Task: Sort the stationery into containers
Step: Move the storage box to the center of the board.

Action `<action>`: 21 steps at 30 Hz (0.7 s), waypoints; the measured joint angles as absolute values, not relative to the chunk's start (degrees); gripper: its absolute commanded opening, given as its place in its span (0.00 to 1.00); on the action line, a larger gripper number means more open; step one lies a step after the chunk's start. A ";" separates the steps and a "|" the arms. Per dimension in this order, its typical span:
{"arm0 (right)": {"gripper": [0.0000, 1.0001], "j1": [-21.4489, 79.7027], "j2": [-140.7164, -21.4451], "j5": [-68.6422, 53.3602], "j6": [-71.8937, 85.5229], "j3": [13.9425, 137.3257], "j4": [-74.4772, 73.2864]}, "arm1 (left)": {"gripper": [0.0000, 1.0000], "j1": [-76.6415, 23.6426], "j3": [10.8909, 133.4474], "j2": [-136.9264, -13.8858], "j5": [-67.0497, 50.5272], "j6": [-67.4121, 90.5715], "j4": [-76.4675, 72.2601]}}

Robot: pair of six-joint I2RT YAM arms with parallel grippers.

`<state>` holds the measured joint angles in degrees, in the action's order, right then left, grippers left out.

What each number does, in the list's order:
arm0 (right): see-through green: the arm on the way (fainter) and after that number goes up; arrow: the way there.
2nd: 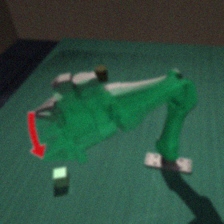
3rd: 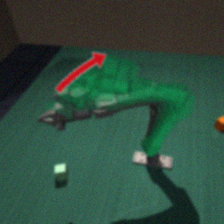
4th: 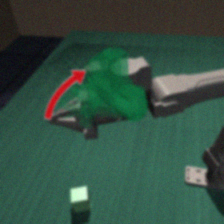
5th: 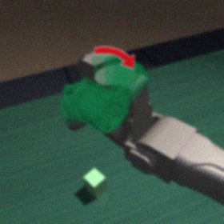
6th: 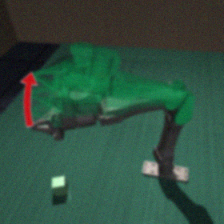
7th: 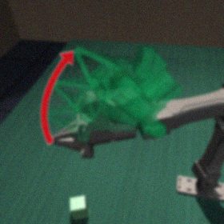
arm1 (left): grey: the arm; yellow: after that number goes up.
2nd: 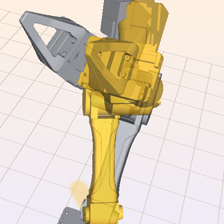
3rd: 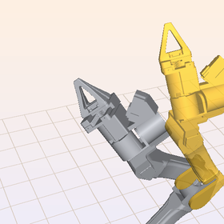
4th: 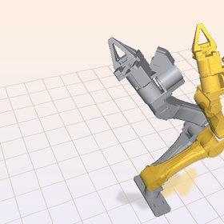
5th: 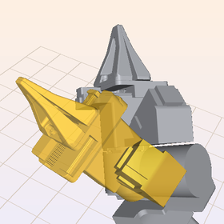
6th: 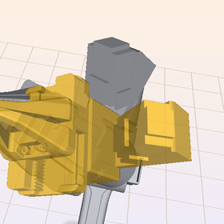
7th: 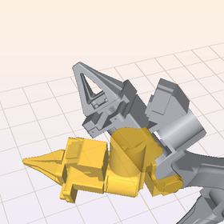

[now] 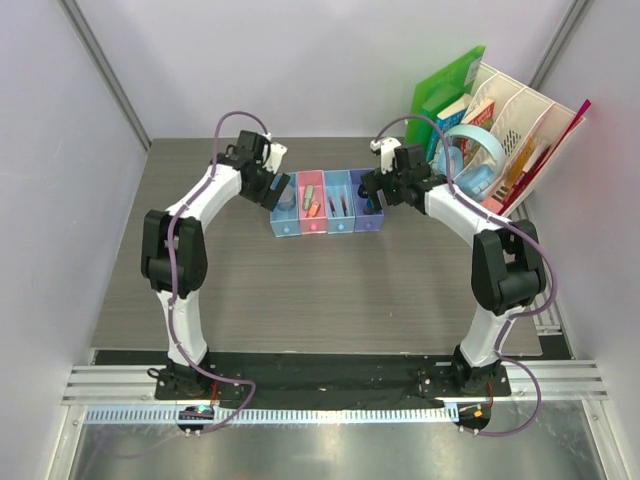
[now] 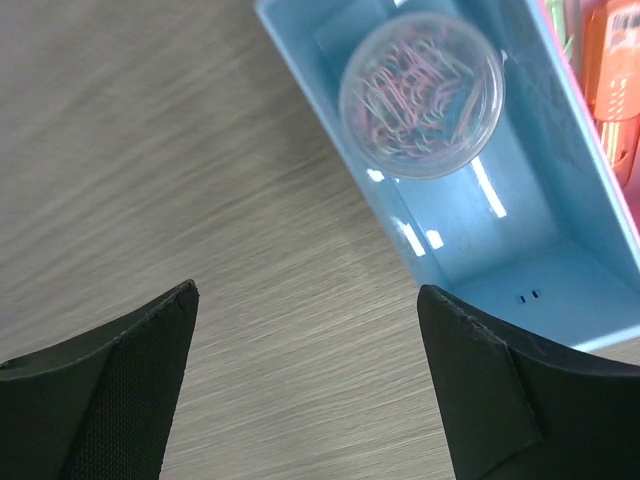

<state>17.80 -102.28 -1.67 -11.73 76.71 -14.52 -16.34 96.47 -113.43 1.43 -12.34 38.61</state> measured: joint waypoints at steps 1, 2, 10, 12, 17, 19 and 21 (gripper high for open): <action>1.00 17.78 -102.98 -1.89 -11.64 76.71 -14.41 | 0.89 -16.36 96.40 -114.39 1.04 -12.12 38.83; 1.00 17.78 -103.63 -2.13 -11.60 76.71 -14.33 | 0.89 -16.38 96.40 -114.98 0.34 -11.77 38.74; 1.00 17.78 -105.36 -3.01 -11.42 76.69 -13.67 | 0.89 -17.06 96.31 -115.35 -1.83 -10.68 38.81; 1.00 17.78 -105.36 -3.07 -11.42 76.49 -13.37 | 0.89 -17.30 96.03 -115.35 -2.24 -10.61 38.79; 1.00 17.96 -105.36 -3.09 -11.42 75.02 -13.04 | 0.89 -18.11 94.54 -115.35 -3.46 -10.35 38.79; 1.00 18.04 -105.36 -3.09 -11.42 74.43 -13.02 | 0.89 -18.57 94.08 -115.35 -3.73 -10.24 38.79; 1.00 18.17 -105.36 -3.05 -11.38 73.93 -12.49 | 0.88 -19.16 93.56 -115.35 -3.77 -10.04 38.46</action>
